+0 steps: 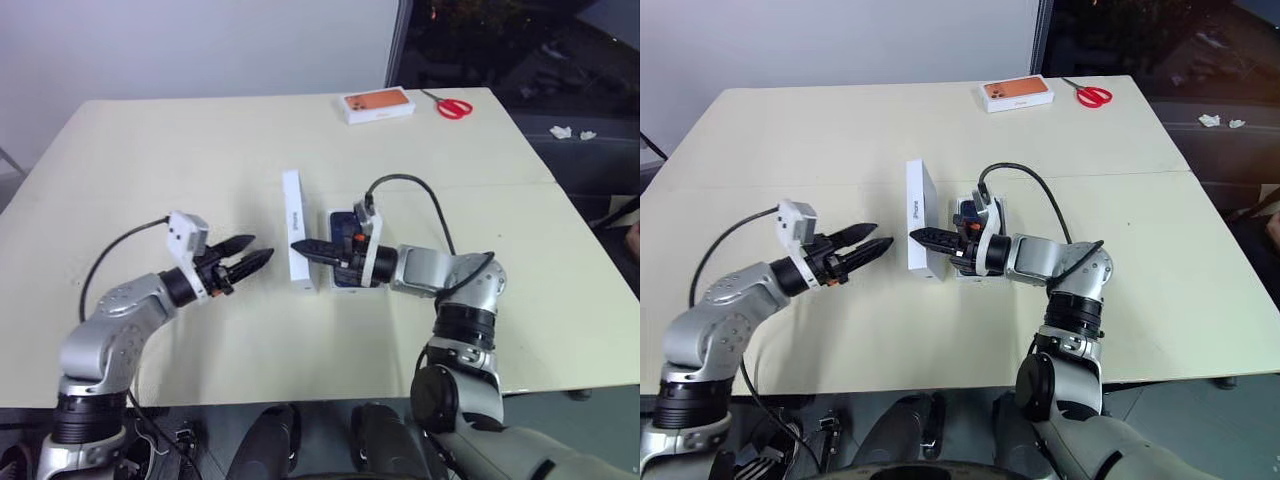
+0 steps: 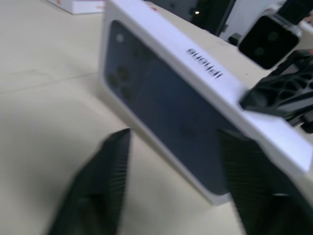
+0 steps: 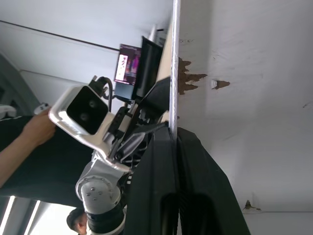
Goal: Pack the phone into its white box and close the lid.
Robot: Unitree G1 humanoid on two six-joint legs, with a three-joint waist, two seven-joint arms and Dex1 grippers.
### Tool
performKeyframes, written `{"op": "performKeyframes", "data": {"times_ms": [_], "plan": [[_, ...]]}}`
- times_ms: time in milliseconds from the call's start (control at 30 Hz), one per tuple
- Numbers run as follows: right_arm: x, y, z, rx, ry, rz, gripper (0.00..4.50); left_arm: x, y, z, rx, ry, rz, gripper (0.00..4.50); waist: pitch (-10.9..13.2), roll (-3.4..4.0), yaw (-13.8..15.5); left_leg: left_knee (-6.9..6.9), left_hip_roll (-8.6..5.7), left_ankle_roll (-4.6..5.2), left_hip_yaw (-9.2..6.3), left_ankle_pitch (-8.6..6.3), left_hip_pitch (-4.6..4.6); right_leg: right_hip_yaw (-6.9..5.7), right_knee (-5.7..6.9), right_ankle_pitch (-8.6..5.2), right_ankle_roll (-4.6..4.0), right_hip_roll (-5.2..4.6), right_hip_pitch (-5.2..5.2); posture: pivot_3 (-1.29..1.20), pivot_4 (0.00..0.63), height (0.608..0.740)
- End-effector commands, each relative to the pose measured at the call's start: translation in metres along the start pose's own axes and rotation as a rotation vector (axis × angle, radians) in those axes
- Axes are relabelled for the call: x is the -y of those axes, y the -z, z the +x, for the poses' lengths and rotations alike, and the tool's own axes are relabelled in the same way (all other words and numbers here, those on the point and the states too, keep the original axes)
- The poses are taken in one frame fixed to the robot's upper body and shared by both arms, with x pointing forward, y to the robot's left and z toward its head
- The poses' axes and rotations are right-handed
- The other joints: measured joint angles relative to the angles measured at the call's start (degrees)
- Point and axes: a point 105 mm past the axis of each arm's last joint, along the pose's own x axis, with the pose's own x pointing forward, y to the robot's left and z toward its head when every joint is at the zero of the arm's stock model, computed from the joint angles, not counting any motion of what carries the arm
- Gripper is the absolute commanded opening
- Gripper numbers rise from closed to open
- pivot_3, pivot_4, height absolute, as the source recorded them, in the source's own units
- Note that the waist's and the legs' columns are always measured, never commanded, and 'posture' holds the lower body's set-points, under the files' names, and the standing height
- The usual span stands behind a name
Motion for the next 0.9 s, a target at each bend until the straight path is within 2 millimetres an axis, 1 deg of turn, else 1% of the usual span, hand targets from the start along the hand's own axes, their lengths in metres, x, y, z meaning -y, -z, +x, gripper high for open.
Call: {"op": "performKeyframes", "data": {"times_ms": [33, 67, 100, 133, 200, 267, 333, 400, 467, 533, 600, 700, 767, 833, 867, 900], "plan": [[-0.001, -0.013, -0.006, 0.039, 0.026, -0.021, 1.83, 0.005, 0.017, 0.022, 0.001, 0.022, -0.001, 0.79, 0.0, 0.04, 0.4, 0.02, -0.02, 0.00, 0.00, 0.00, 0.02, -0.02, 0.00, 0.00, 0.00, 0.00, 0.04, 0.00, 0.150, 0.740], [0.000, -0.016, -0.008, 0.044, 0.037, -0.026, 2.33, 0.008, 0.020, 0.029, 0.006, 0.033, -0.006, 0.30, 0.0, 0.02, 0.3, 0.03, -0.03, 0.01, -0.01, 0.00, 0.02, -0.04, -0.03, 0.00, 0.00, -0.01, 0.08, 0.00, 0.150, 0.740], [0.001, -0.017, -0.009, 0.047, 0.043, -0.031, 2.88, 0.010, 0.020, 0.033, 0.013, 0.040, -0.010, 0.00, 0.0, 0.02, 0.3, 0.04, -0.03, 0.02, 0.00, 0.00, 0.02, -0.04, -0.03, 0.00, 0.00, 0.00, 0.07, 0.00, 0.150, 0.740], [0.002, -0.019, -0.012, 0.049, 0.070, -0.055, 3.36, 0.013, 0.019, 0.037, 0.025, 0.050, -0.007, 0.00, 0.0, 0.00, 0.2, 0.03, -0.03, 0.03, 0.00, 0.00, 0.02, -0.02, -0.02, 0.00, 0.00, -0.01, 0.07, 0.00, 0.150, 0.740], [0.003, -0.029, -0.019, 0.082, 0.109, -0.102, 4.47, 0.016, 0.015, 0.043, 0.047, 0.063, -0.013, 0.00, 0.0, 0.00, 0.2, 0.02, -0.02, 0.03, 0.00, 0.00, 0.00, -0.02, -0.03, 0.00, 0.00, 0.00, 0.04, 0.00, 0.150, 0.740], [-0.003, -0.047, -0.035, 0.124, 0.141, -0.187, 4.47, 0.017, 0.011, 0.048, 0.062, 0.066, 0.000, 0.00, 0.0, 0.01, 0.2, 0.03, -0.01, 0.03, 0.00, 0.00, 0.00, -0.03, -0.02, 0.00, 0.00, 0.01, 0.04, 0.00, 0.150, 0.740], [-0.006, -0.058, -0.047, 0.142, 0.162, -0.241, 4.47, 0.017, 0.009, 0.052, 0.067, 0.072, 0.000, 0.00, 0.0, 0.01, 0.2, 0.06, -0.01, 0.03, 0.01, 0.00, 0.00, -0.04, -0.01, 0.00, 0.01, 0.00, 0.06, 0.00, 0.150, 0.740], [-0.015, -0.071, -0.065, 0.160, 0.196, -0.354, 4.47, 0.022, 0.006, 0.057, 0.074, 0.099, 0.001, 0.00, 0.0, 0.00, 0.2, 0.04, -0.01, 0.04, 0.01, -0.01, 0.01, -0.07, -0.04, 0.00, 0.01, 0.01, 0.08, 0.00, 0.150, 0.740], [-0.026, -0.084, -0.084, 0.165, 0.250, -0.545, 4.47, 0.027, 0.005, 0.061, 0.068, 0.132, -0.004, 0.00, 0.0, 0.01, 0.2, 0.05, -0.02, 0.11, 0.06, -0.04, -0.02, -0.11, -0.09, -0.01, 0.02, 0.02, 0.08, 0.00, 0.150, 0.740], [-0.029, -0.093, -0.093, 0.166, 0.278, -0.641, 4.47, 0.029, 0.006, 0.063, 0.061, 0.145, -0.017, 0.00, 0.0, -0.01, 0.2, 0.08, -0.02, 0.15, 0.06, -0.06, -0.02, -0.11, -0.13, -0.01, 0.03, 0.03, 0.11, 0.00, 0.150, 0.740], [-0.029, -0.095, -0.095, 0.128, 0.322, -0.797, 4.47, 0.031, 0.009, 0.069, 0.055, 0.155, -0.011, 0.00, 0.0, -0.02, 0.1, 0.12, -0.01, 0.16, 0.09, -0.07, 0.00, -0.11, -0.14, -0.01, 0.05, 0.04, 0.16, 0.00, 0.150, 0.740], [-0.026, -0.094, -0.089, 0.106, 0.325, -0.867, 4.47, 0.041, 0.011, 0.084, 0.052, 0.199, -0.037, 0.00, 0.0, -0.04, 0.1, 0.13, 0.05, 0.16, 0.11, -0.07, 0.09, -0.10, -0.12, -0.01, 0.06, 0.09, 0.23, 0.00, 0.150, 0.740], [-0.016, -0.093, -0.086, 0.078, 0.378, -0.948, 4.47, 0.046, 0.012, 0.090, 0.046, 0.216, -0.024, 0.00, 0.1, -0.07, 0.3, 0.13, 0.06, 0.15, 0.09, -0.06, 0.07, -0.12, -0.11, -0.01, 0.06, 0.09, 0.22, 0.00, 0.150, 0.740], [-0.004, -0.092, -0.084, 0.029, 0.456, -1.063, 4.47, 0.048, 0.011, 0.090, 0.048, 0.219, -0.017, 0.00, 0.1, -0.08, 0.3, 0.12, 0.03, 0.15, 0.08, -0.06, 0.04, -0.11, -0.13, -0.01, 0.06, 0.06, 0.19, 0.00, 0.150, 0.740], [0.001, -0.091, -0.083, 0.012, 0.483, -1.115, 4.47, 0.045, 0.010, 0.086, 0.048, 0.212, -0.016, 0.00, 0.1, -0.09, 0.4, 0.12, 0.02, 0.15, 0.09, -0.06, 0.02, -0.10, -0.14, -0.01, 0.06, 0.04, 0.16, 0.00, 0.150, 0.740], [0.003, -0.091, -0.083, 0.002, 0.494, -1.145, 4.24, 0.043, 0.010, 0.083, 0.044, 0.201, -0.012, 0.00, 0.1, -0.09, 0.4, 0.12, 0.00, 0.14, 0.09, -0.07, 0.01, -0.09, -0.14, -0.01, 0.06, 0.02, 0.15, 0.00, 0.150, 0.740]]}}
